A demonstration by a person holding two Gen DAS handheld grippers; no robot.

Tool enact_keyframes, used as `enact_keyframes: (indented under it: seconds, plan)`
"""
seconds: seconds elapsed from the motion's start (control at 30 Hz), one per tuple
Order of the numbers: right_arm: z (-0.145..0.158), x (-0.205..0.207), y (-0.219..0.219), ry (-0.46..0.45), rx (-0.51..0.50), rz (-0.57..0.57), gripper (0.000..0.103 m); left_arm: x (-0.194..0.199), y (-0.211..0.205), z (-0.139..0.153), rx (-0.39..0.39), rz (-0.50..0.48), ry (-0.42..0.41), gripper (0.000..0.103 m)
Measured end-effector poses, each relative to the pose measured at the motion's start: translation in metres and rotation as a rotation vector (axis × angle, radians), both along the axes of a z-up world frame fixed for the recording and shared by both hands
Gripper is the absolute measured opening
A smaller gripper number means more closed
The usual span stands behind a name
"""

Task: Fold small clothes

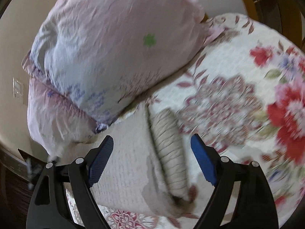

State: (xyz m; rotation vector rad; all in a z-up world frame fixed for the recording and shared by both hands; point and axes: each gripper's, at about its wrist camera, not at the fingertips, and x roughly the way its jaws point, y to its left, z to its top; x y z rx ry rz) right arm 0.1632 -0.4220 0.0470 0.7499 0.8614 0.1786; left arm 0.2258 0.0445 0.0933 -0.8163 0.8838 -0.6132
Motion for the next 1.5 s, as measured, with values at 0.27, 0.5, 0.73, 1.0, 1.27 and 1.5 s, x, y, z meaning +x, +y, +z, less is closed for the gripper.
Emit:
enact_keyframes:
  seconds: [0.27, 0.5, 0.73, 1.0, 1.27, 1.5]
  plan:
    - [-0.006, 0.017, -0.038, 0.043, 0.042, -0.006, 0.085, 0.033, -0.182, -0.012, -0.227, -0.28, 0.067, 0.053]
    - [-0.036, 0.038, -0.035, 0.153, 0.185, 0.127, 0.094, 0.019, -0.106, -0.019, 0.256, -0.079, 0.035, 0.087]
    - [-0.059, 0.058, 0.003, 0.211, 0.157, 0.232, 0.072, 0.004, -0.117, -0.081, 0.37, -0.177, 0.172, 0.087]
    - [-0.029, 0.036, 0.024, 0.102, 0.212, 0.264, 0.026, 0.001, -0.116, -0.076, 0.258, -0.216, 0.085, 0.036]
    - [-0.026, 0.037, 0.108, 0.125, 0.052, 0.426, 0.033, -0.033, -0.051, -0.042, 0.612, -0.113, -0.057, 0.059]
    - [-0.028, 0.041, 0.089, 0.117, 0.134, 0.263, 0.063, -0.083, -0.024, -0.04, 0.694, 0.084, -0.119, 0.09]
